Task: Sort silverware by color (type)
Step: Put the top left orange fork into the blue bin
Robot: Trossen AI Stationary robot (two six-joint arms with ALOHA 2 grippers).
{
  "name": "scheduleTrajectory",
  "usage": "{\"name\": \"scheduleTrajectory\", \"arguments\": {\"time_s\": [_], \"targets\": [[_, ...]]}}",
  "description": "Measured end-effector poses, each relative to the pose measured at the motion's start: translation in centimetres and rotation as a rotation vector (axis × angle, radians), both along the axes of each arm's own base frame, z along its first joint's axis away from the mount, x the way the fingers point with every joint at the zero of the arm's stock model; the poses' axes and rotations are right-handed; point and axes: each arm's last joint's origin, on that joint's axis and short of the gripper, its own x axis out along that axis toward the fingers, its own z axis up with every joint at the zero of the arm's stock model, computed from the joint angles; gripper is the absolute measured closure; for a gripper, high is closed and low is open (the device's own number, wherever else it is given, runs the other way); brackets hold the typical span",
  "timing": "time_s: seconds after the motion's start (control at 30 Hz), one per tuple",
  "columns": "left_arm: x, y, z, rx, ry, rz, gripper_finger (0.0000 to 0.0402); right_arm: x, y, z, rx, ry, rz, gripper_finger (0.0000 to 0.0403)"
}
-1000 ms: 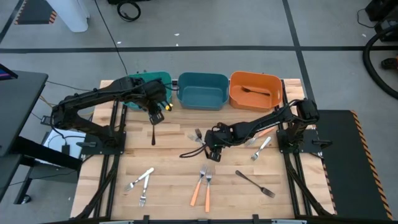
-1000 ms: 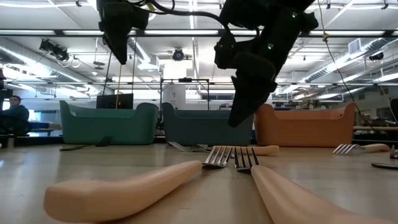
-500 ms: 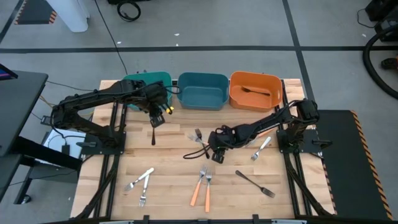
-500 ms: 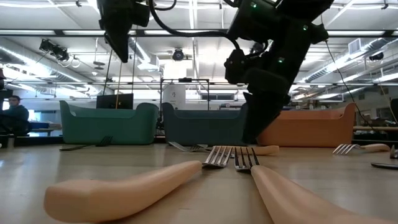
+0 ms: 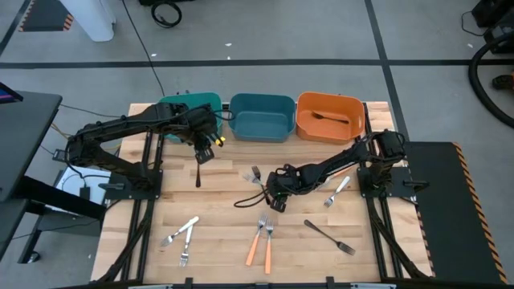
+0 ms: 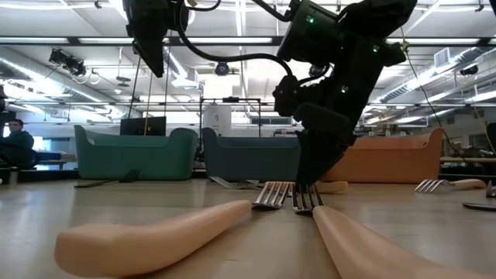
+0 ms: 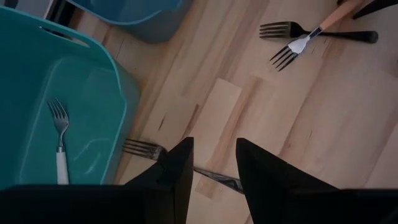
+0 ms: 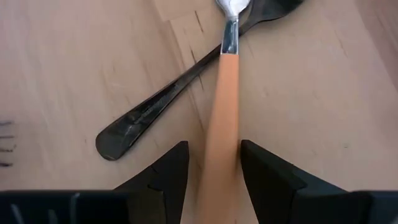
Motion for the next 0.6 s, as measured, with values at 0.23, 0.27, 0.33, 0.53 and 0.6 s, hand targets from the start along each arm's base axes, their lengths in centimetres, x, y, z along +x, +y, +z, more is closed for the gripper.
{"name": "scheduleTrajectory", "arguments": {"time_s": [0.23, 0.27, 0.33, 0.53, 0.6], "targets": [[0.02, 0.01, 0.00, 0.001, -0.001, -0.001, 0.0271, -0.09, 0.00, -0.50, -0.005, 0.006, -0.103, 0.0277], [0.02, 0.01, 0.00, 0.001, -0.001, -0.001, 0.0271, -0.09, 0.00, -0.52, -0.003, 0.005, -0.108, 0.0288], [0.02, 0.01, 0.00, 0.001, -0.001, -0.001, 0.0271, -0.11, -0.01, -0.54, 0.000, 0.007, -0.116, 0.0314], [0.02, 0.01, 0.00, 0.009, 0.004, -0.022, 0.0271, -0.18, -0.02, -0.49, 0.016, 0.013, -0.116, 0.0335], [0.02, 0.01, 0.00, 0.009, 0.004, -0.022, 0.0271, -0.26, -0.02, -0.18, 0.041, 0.010, -0.109, 0.0335]]}}
